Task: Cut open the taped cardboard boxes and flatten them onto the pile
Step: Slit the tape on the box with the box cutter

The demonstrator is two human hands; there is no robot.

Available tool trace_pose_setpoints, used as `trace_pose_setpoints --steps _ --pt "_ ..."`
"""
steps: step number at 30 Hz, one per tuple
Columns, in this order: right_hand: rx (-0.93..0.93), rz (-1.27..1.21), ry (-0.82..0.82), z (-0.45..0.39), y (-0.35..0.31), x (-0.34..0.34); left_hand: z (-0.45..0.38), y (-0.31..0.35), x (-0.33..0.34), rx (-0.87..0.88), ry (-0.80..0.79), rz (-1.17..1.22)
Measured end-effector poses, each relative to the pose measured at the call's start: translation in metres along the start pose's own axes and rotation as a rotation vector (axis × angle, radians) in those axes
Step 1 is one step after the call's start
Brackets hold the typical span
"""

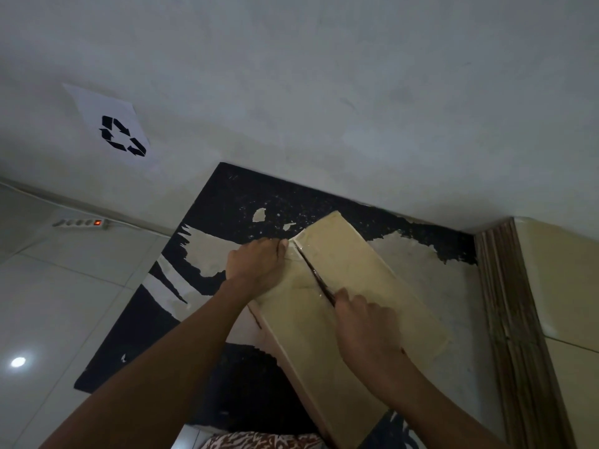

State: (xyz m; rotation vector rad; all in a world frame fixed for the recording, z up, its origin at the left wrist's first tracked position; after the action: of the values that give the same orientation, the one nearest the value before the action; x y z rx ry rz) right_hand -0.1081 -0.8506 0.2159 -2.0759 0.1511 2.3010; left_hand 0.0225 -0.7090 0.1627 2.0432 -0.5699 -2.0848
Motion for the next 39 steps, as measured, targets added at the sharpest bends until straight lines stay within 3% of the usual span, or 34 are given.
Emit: trace_pose_setpoints --steps 9,12,15,18,30,34,39 --pt "0.052 -0.042 -0.058 0.064 0.045 0.005 0.011 0.001 -0.007 -0.096 0.135 -0.082" --pt "0.087 -0.067 -0.046 0.064 0.049 0.007 0.032 0.032 -0.019 -0.042 0.221 -0.083" --pt "0.081 -0.102 -0.027 0.062 0.051 0.008 0.068 0.077 -0.003 0.124 0.112 -0.059" --pt "0.044 -0.124 -0.005 0.06 0.052 0.007 0.102 0.085 0.028 0.135 -0.017 -0.103" --pt "-0.012 -0.002 -0.032 0.102 0.075 0.004 0.114 0.076 0.038 0.171 0.065 -0.176" --pt "0.023 0.075 -0.078 0.125 0.088 0.007 0.115 0.079 0.035 0.185 0.074 -0.136" --pt "0.066 0.088 -0.012 0.139 0.089 0.003 0.122 0.086 0.023 0.179 0.06 -0.02"
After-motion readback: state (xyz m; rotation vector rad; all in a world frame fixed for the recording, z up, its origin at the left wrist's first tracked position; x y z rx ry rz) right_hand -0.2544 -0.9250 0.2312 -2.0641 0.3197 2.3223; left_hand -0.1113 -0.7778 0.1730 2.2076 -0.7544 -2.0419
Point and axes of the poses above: each hand's wrist, its own z-axis away from the middle knuckle, its own x-axis out of the palm, y = z × x, the point moved 10 cm from there along -z, towards the middle knuckle, and after that the axes turned 12 degrees about y, right-handed, at the moved point
